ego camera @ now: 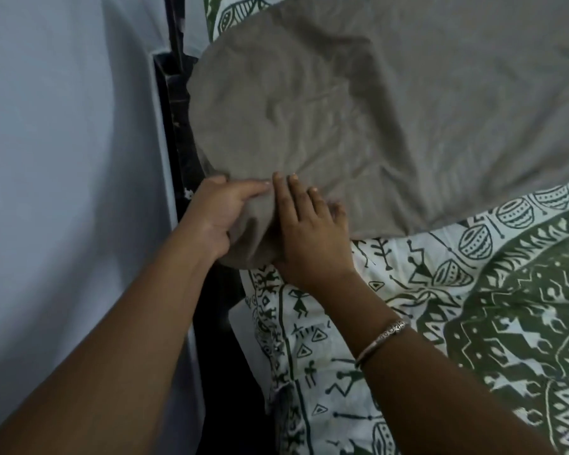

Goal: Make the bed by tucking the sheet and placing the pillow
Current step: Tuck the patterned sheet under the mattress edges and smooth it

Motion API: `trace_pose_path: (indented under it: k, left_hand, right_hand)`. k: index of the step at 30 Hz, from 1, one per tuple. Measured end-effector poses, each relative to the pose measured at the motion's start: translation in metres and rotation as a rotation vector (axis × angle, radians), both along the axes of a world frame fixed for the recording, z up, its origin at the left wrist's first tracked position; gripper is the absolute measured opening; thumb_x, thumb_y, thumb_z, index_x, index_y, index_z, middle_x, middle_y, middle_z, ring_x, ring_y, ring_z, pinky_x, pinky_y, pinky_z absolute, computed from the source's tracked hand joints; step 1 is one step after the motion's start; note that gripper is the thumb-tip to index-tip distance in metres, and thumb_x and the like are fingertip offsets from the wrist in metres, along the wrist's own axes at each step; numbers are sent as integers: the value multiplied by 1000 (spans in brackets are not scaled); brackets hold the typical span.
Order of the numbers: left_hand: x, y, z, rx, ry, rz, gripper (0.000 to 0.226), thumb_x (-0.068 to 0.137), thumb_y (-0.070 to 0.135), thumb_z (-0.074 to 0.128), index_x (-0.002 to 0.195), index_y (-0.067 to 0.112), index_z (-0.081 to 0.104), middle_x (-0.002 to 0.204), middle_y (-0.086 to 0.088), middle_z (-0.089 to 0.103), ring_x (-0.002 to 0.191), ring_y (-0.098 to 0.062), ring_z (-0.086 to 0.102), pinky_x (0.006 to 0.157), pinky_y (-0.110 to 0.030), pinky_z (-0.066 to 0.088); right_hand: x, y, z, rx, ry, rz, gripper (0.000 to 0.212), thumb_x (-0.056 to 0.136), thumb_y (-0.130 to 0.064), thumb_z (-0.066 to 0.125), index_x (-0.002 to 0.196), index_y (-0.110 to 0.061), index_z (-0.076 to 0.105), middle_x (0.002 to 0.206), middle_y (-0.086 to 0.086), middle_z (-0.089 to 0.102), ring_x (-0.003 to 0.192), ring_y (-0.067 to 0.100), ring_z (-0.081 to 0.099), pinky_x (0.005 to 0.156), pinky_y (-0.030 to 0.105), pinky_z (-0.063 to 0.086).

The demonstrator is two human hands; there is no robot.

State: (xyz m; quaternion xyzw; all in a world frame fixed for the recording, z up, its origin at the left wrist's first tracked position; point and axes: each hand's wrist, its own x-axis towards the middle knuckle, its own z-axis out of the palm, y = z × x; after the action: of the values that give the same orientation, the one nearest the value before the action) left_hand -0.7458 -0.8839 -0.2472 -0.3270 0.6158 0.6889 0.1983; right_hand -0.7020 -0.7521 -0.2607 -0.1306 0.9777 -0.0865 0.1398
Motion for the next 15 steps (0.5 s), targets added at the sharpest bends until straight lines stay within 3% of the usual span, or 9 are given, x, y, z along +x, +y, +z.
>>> trace_pose_path:
  k: [2,4,6,8,10,12,15]
  left_hand:
    - [0,12,9,61,64,-62,3,78,18,74,78,17,71,77,1,74,74,-16,71,58,-30,57]
    - [-2,23,11,27,108,-99,14,76,28,75,85,18,70,81,5,74,77,-10,71,61,-24,54]
    - [-7,29,8,9,86,-54,40,69,42,76,101,19,68,95,5,73,87,-10,69,71,-26,55]
    - [-9,33,6,121,-9,81,71,60,52,76,121,20,60,115,0,67,102,-18,65,86,-37,53]
    - [-9,31,4,98,-67,249,86,53,56,77,127,20,54,126,-5,58,108,-24,61,91,-43,51]
    - [-13,26,0,124,-76,389,79,61,48,78,129,16,51,128,-9,57,108,-26,61,89,-43,52]
    - [-20,26,0,493,-102,396,50,86,39,65,126,10,56,116,-12,66,101,-28,66,82,-42,56]
  right_hand:
    - [0,0,4,-152,128,-182,82,80,-29,59,151,-20,19,141,7,47,116,31,52,88,46,37]
    - [-6,5,6,-245,185,-288,56,86,-22,50,141,-23,40,117,4,64,96,31,60,79,40,34]
    - [-16,14,6,-350,173,-355,42,88,-16,46,130,-23,52,99,6,69,87,33,62,77,39,39]
    - [-24,22,10,-559,124,-394,35,88,-11,48,120,-18,58,94,11,70,85,34,63,74,43,47]
    - [-31,27,12,-681,98,-421,30,87,-7,47,114,-13,59,90,12,70,83,34,63,71,46,49]
    - [-36,32,12,-736,65,-484,26,87,-5,43,110,-10,55,86,13,68,80,34,62,69,49,49]
    - [-42,41,10,-817,-11,-495,29,84,-9,51,112,-13,49,86,6,66,78,28,62,68,48,51]
